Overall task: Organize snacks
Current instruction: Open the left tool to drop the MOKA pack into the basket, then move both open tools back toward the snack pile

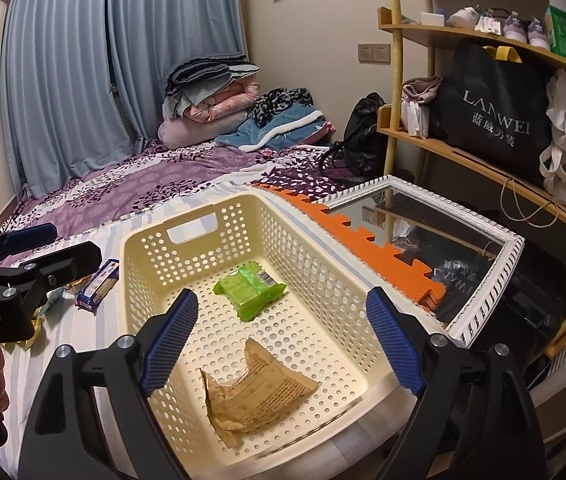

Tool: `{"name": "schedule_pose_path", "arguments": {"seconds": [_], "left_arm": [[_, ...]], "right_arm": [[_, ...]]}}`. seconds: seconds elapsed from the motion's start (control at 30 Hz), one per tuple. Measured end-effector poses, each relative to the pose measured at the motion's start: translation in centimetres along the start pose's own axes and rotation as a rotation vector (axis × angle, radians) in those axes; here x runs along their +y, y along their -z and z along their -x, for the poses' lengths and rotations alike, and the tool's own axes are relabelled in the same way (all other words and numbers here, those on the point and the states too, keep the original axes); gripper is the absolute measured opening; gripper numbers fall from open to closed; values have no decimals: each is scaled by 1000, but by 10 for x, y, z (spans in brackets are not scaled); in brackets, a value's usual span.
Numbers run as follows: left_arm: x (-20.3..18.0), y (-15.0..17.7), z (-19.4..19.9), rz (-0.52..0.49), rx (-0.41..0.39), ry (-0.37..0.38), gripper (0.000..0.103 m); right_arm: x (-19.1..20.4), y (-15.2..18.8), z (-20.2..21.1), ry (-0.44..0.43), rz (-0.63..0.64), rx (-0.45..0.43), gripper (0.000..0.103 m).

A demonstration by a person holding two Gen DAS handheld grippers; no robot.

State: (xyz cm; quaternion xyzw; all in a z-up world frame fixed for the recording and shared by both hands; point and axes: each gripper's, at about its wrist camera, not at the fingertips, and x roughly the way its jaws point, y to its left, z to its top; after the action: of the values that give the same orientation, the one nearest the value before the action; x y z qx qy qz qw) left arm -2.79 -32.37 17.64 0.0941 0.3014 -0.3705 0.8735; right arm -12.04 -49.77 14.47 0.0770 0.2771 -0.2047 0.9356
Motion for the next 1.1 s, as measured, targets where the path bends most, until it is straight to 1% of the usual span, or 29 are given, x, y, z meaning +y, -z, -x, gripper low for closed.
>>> {"name": "schedule_pose_path", "arguments": {"seconds": [0.13,0.3,0.37,0.47,0.57,0.63,0.77,0.93,1.1], "left_arm": [[10,4,6,23,-3,-9,100],[23,10,15,42,-9,-29,100],[28,11,19,50,-14,-36,100],[39,17,27,62,-19,-60,100],[52,24,33,85,-19,-78,100],[60,29,37,104,-19,-87,100],[82,40,45,147,-15,-115,100],[115,56,60,206,-21,-168,100],[157,76,77,286,-17,-240,100]], "right_arm": [[9,-2,3,3,20,-4,90],[18,-5,5,8,32,-4,92],[22,-6,7,6,34,-5,95],[28,-7,9,-8,35,-7,96],[35,-7,9,-55,28,1,96],[42,-7,8,-107,20,12,96],[62,-7,9,-141,45,17,96],[96,-6,9,-198,90,23,96],[129,1,5,-251,133,49,96]]}}
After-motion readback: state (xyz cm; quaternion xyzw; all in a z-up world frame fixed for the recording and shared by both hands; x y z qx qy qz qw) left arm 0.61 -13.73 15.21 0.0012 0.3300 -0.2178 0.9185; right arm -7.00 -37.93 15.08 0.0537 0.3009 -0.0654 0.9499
